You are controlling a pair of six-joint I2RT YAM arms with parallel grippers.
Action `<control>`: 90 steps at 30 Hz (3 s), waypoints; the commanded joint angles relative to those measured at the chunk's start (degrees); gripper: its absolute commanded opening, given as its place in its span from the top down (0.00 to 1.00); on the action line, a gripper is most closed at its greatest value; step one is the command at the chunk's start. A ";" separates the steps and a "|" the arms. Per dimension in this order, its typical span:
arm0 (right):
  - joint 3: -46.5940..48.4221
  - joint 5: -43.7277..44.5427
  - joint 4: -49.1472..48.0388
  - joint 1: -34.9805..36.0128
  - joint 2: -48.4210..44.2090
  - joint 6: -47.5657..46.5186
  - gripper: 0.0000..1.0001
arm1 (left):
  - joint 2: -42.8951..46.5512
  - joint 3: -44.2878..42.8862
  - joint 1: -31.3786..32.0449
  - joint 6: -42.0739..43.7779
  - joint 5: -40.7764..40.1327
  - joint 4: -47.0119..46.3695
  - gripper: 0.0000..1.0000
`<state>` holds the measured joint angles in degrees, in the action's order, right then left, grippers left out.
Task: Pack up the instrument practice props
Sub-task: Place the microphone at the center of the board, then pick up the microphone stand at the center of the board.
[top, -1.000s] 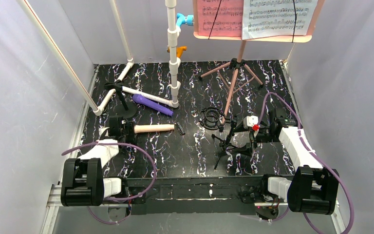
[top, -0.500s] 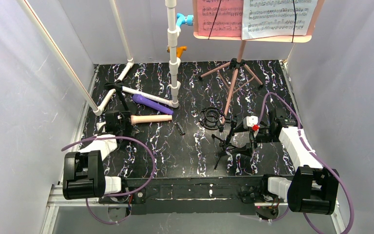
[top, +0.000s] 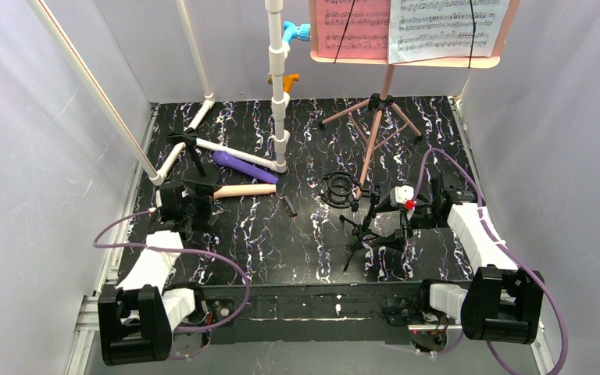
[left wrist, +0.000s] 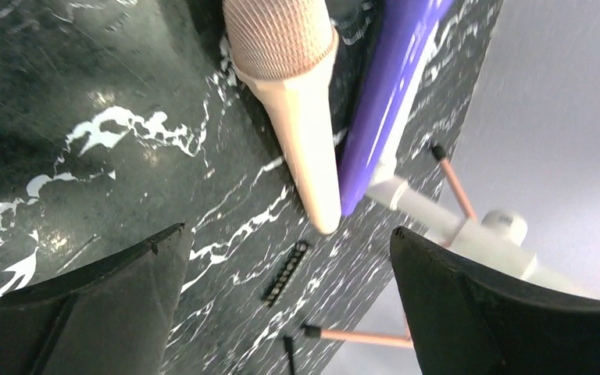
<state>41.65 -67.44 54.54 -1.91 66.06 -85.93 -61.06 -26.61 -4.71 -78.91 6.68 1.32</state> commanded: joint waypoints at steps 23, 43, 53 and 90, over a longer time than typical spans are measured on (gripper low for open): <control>0.90 -0.13 0.25 -0.89 0.65 1.60 0.01 | 21.66 4.82 32.33 51.42 25.25 -7.39 0.02; 0.98 0.34 -2.56 -2.04 0.95 7.02 0.02 | -10.47 -5.51 73.35 76.25 -11.70 -39.15 0.02; 1.07 0.50 -2.93 -2.04 0.91 7.48 0.02 | -14.88 -6.69 76.33 75.32 -18.04 -44.39 0.02; 1.48 1.09 -3.34 -2.04 0.91 7.49 0.02 | -36.37 -21.54 82.67 80.05 -37.26 -57.99 0.38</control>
<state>41.65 -65.78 51.90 -3.70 66.87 -78.30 -96.36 -45.52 77.56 0.78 -28.38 -54.28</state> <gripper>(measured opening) 0.983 0.742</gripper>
